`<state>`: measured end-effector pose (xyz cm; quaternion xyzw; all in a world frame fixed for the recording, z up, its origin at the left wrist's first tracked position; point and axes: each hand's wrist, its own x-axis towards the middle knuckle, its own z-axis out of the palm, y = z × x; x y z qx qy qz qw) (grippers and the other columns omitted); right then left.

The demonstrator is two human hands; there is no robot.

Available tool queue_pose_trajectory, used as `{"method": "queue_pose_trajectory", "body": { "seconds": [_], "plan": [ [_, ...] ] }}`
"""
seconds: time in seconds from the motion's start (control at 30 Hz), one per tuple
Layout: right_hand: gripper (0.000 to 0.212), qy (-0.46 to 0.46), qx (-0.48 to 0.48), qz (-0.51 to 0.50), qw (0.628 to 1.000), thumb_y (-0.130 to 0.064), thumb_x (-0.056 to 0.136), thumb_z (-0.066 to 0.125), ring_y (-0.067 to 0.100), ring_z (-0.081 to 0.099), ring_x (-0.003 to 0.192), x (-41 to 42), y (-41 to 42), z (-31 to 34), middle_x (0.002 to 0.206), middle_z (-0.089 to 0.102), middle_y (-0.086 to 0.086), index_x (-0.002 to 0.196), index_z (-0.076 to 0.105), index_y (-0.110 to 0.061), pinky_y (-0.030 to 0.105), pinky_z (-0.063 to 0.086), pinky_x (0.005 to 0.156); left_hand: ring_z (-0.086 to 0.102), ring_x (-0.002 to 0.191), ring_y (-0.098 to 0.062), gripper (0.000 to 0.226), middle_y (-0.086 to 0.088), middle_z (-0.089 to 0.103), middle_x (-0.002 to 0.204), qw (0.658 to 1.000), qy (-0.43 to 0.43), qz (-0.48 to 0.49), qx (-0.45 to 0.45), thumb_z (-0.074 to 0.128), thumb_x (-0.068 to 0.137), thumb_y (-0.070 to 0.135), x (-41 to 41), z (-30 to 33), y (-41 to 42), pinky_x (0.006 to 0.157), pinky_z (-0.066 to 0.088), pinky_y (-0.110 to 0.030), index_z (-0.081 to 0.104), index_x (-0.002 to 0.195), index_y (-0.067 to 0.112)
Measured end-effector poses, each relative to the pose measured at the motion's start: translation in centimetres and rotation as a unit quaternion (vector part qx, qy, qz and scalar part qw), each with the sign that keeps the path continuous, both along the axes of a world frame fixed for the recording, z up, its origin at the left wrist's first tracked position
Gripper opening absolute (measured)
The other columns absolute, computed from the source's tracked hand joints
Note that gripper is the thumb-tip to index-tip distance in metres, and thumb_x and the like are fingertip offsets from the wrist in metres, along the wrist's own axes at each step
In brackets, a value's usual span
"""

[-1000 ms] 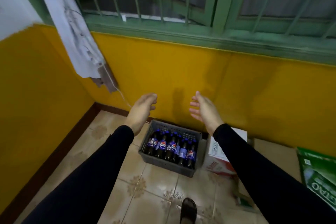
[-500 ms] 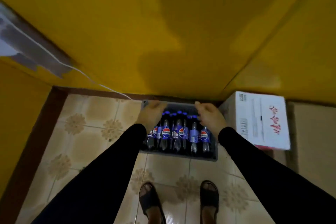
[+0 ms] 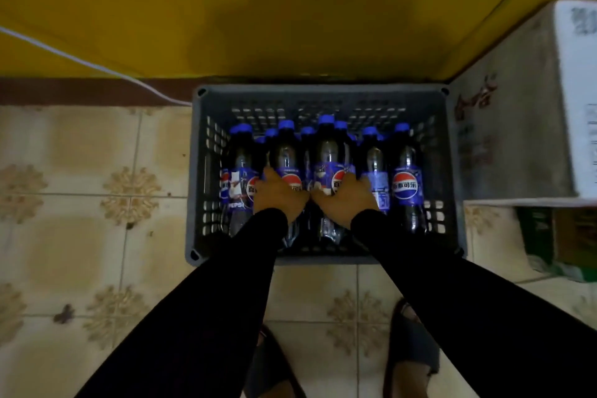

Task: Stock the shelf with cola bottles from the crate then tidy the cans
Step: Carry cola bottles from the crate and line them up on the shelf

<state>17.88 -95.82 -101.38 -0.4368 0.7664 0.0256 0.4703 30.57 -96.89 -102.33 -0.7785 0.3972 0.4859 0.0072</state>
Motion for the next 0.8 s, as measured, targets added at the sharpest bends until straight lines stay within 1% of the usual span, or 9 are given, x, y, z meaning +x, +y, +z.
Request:
{"method": "queue_pose_trajectory", "body": {
  "seconds": [0.13, 0.2, 0.23, 0.37, 0.47, 0.53, 0.63, 0.73, 0.8],
  "plan": [
    [0.053, 0.019, -0.038, 0.002, 0.999, -0.048, 0.088, 0.062, 0.034, 0.055, 0.111, 0.6, -0.6, -0.2, 0.124, 0.052, 0.020, 0.118, 0.053, -0.005, 0.034, 0.045, 0.090, 0.050, 0.124, -0.040, 0.086, -0.022, 0.044, 0.141, 0.999, 0.000, 0.046, -0.019, 0.077, 0.079, 0.026, 0.1, -0.7, -0.5, 0.094, 0.048, -0.041, 0.026, 0.144, 0.002],
    [0.033, -0.015, -0.054, -0.012, 0.998, -0.042, 0.088, 0.065, 0.024, 0.057, 0.093, 0.3, -0.5, 0.3, 0.096, 0.061, 0.008, 0.091, 0.057, -0.010, 0.026, 0.043, 0.074, 0.054, 0.118, -0.039, 0.079, -0.021, 0.047, 0.137, 0.997, 0.026, 0.060, -0.032, 0.077, 0.078, 0.021, 0.4, 0.1, -0.5, 0.087, 0.050, -0.039, 0.031, 0.139, 0.002],
    [0.030, -0.034, -0.070, -0.021, 0.997, -0.040, 0.087, 0.066, 0.021, 0.058, 0.088, 0.1, -0.5, 0.9, 0.087, 0.061, 0.004, 0.088, 0.056, -0.012, 0.025, 0.041, 0.071, 0.055, 0.115, -0.038, 0.075, -0.021, 0.049, 0.134, 0.996, 0.034, 0.062, -0.047, 0.078, 0.077, 0.021, 0.6, 0.9, -0.5, 0.083, 0.051, -0.038, 0.034, 0.136, 0.003],
    [0.032, -0.091, -0.117, -0.010, 0.989, -0.037, 0.090, 0.064, 0.018, 0.061, 0.088, -0.3, -0.9, 5.2, 0.092, 0.064, -0.002, 0.109, 0.057, -0.013, 0.024, 0.041, 0.068, 0.059, 0.107, -0.033, 0.067, -0.014, 0.055, 0.124, 0.989, 0.074, 0.079, -0.102, 0.079, 0.075, 0.019, 1.7, 5.3, -0.9, 0.085, 0.055, -0.044, 0.040, 0.129, 0.010],
    [0.032, -0.143, -0.148, -0.009, 0.978, -0.036, 0.091, 0.064, 0.012, 0.059, 0.080, -0.2, -2.0, 10.4, 0.088, 0.061, -0.009, 0.110, 0.053, -0.014, 0.016, 0.040, 0.061, 0.060, 0.105, -0.029, 0.071, -0.009, 0.054, 0.126, 0.977, 0.114, 0.110, -0.142, 0.078, 0.077, 0.016, 2.9, 10.8, -1.3, 0.086, 0.056, -0.042, 0.038, 0.135, 0.016],
    [0.032, -0.192, -0.162, -0.012, 0.968, -0.035, 0.090, 0.066, 0.007, 0.062, 0.081, 0.0, -2.8, 14.5, 0.091, 0.065, -0.009, 0.112, 0.055, -0.015, 0.016, 0.045, 0.067, 0.062, 0.096, -0.020, 0.066, -0.005, 0.058, 0.119, 0.965, 0.146, 0.131, -0.174, 0.078, 0.078, 0.014, 3.9, 15.0, -1.7, 0.077, 0.056, -0.034, 0.042, 0.133, 0.018],
    [0.034, -0.270, -0.186, -0.032, 0.944, -0.031, 0.087, 0.071, 0.009, 0.066, 0.095, 0.9, -4.4, 21.8, 0.105, 0.069, -0.007, 0.116, 0.056, -0.021, 0.032, 0.053, 0.089, 0.063, 0.085, -0.012, 0.058, -0.003, 0.062, 0.106, 0.943, 0.177, 0.153, -0.238, 0.075, 0.077, 0.005, 5.8, 23.4, -2.6, 0.067, 0.052, -0.023, 0.047, 0.126, 0.018],
    [0.031, -0.329, -0.213, -0.033, 0.919, -0.026, 0.086, 0.071, 0.013, 0.067, 0.098, 2.6, -6.1, 30.7, 0.107, 0.070, -0.004, 0.113, 0.057, -0.025, 0.041, 0.053, 0.094, 0.063, 0.080, -0.017, 0.050, -0.008, 0.063, 0.099, 0.914, 0.207, 0.196, -0.290, 0.073, 0.075, 0.003, 7.6, 33.5, -3.1, 0.067, 0.053, -0.025, 0.051, 0.119, 0.013],
    [0.034, -0.366, -0.221, -0.031, 0.904, -0.030, 0.084, 0.071, 0.016, 0.068, 0.100, 4.0, -6.9, 36.4, 0.109, 0.070, -0.003, 0.114, 0.057, -0.027, 0.044, 0.053, 0.094, 0.062, 0.070, -0.013, 0.041, -0.006, 0.063, 0.089, 0.895, 0.222, 0.216, -0.322, 0.070, 0.077, 0.000, 8.7, 39.8, -3.1, 0.060, 0.053, -0.021, 0.052, 0.113, 0.011]
  ]
}}
